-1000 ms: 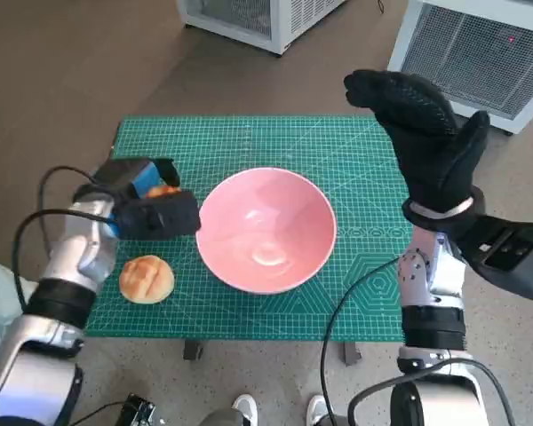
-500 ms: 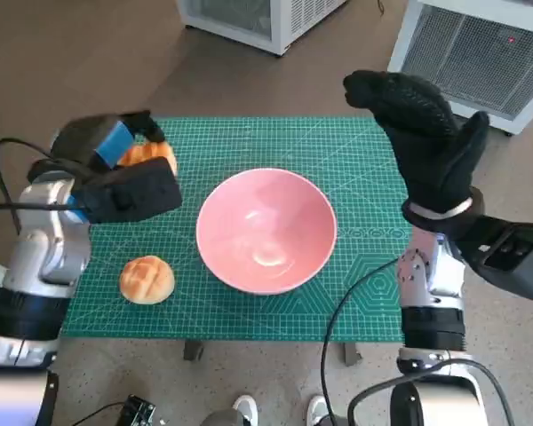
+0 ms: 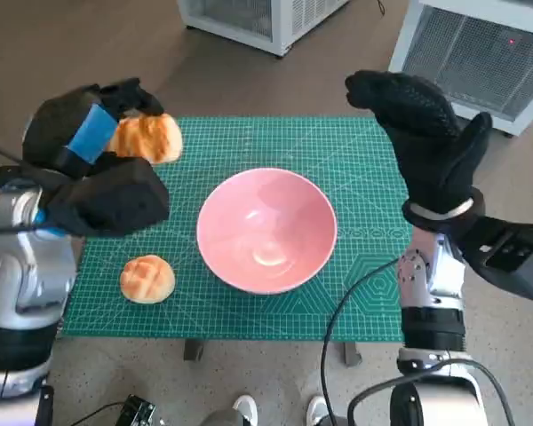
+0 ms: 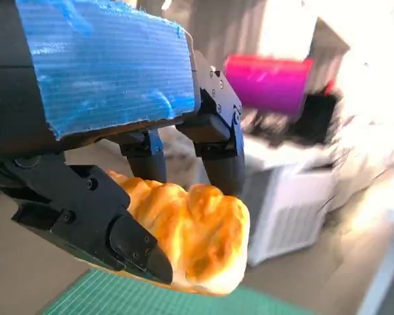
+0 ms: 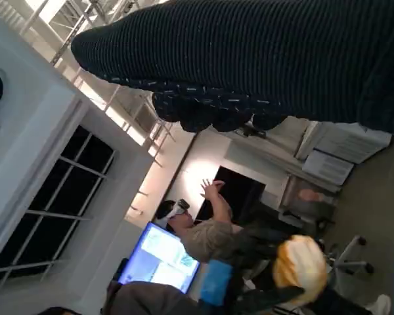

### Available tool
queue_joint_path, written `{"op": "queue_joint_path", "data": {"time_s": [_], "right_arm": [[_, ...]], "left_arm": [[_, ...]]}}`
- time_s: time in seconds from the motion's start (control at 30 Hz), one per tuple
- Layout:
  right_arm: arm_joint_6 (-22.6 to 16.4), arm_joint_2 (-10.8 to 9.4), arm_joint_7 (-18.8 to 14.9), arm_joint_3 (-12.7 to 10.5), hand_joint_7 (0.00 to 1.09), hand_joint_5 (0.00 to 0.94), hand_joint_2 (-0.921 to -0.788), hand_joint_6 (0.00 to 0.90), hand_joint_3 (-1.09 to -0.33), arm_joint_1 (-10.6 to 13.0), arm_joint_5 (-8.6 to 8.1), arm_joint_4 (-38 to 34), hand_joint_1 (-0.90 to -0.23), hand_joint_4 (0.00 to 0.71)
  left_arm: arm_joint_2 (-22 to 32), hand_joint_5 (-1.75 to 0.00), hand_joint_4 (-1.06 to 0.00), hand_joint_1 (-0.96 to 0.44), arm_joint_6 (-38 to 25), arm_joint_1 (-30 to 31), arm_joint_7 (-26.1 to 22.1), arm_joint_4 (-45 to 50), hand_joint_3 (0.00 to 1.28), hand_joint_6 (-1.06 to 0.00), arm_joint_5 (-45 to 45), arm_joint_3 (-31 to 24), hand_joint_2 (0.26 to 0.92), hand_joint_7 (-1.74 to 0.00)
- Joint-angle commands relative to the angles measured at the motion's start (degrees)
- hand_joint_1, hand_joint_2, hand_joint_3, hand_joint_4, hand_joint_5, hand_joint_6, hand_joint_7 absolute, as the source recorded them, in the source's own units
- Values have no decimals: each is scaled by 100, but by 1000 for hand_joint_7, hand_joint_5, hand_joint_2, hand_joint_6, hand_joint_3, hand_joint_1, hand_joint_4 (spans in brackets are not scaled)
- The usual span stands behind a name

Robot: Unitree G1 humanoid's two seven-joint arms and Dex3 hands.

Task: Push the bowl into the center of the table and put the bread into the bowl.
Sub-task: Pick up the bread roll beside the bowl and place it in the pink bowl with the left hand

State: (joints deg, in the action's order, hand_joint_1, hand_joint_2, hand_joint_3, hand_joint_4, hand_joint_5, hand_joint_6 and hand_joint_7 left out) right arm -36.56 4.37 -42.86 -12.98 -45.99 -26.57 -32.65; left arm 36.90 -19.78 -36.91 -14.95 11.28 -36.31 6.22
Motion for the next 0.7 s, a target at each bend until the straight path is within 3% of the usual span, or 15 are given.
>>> {"op": "queue_joint_path", "data": {"time_s": [0.03, 0.37, 0.7], "right_arm": [[28, 18, -35, 43, 580, 43, -921, -1, -852, 125, 27, -69, -756, 134], [21, 58, -17, 37, 579, 46, -921, -1, -852, 148, 31, -63, -753, 134], [21, 88, -29, 24, 579, 48, -921, -1, -852, 206, 15, -43, -757, 133]], "left_arm": [[-180, -1013, -765, 2, 242, 200, 25, 446, 23, -693, -90, 164, 911, -1166], [-552, -1042, -799, 2, 659, 307, -51, 508, 21, -665, -196, 636, 911, -1130], [-944, -1027, -797, 1, 1090, 169, -61, -336, 20, -663, -461, 1317, 912, -1151]]}}
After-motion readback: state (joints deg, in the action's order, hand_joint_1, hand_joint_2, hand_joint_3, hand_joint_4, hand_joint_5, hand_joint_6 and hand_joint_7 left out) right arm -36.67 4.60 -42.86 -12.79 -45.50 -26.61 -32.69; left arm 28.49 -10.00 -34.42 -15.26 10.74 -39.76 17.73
